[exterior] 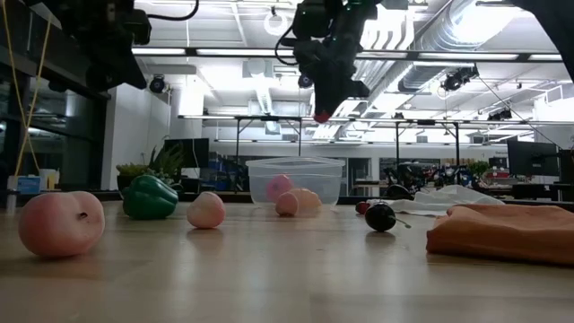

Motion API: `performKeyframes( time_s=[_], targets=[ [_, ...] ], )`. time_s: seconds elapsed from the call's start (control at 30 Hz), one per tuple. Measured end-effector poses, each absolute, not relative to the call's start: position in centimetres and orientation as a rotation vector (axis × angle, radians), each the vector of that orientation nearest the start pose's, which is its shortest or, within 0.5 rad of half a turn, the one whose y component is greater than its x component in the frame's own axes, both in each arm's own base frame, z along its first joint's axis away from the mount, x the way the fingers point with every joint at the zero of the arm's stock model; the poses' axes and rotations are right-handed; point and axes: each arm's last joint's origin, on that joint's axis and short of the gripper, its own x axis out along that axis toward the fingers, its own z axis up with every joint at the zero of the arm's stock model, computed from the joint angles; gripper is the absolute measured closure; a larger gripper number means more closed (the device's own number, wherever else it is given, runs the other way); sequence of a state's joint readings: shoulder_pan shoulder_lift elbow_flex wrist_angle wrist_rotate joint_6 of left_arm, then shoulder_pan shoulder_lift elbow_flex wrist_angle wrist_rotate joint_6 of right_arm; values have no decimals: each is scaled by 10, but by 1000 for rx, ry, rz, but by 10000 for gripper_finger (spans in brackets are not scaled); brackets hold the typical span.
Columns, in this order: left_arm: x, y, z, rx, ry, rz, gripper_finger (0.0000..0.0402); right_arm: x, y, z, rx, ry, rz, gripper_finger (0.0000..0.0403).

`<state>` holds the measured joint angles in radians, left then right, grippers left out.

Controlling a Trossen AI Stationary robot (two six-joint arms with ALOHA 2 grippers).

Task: Pick and placing Produce into tupperware
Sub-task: Put the red raspberry into the transparent bin

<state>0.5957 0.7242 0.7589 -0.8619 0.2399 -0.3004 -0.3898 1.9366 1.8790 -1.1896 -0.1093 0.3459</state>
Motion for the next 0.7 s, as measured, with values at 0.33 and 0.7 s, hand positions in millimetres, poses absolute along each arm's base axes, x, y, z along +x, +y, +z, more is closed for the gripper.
performKeyframes(
  time_s=[0.33, 0.7],
  targets=[
    [111, 68, 276, -679, 696, 493, 401, 366, -153, 306, 519, 1145, -371, 320],
    [111, 68, 276, -777, 673, 532, 401, 367, -153, 306, 334, 1155, -221, 320]
  ],
)
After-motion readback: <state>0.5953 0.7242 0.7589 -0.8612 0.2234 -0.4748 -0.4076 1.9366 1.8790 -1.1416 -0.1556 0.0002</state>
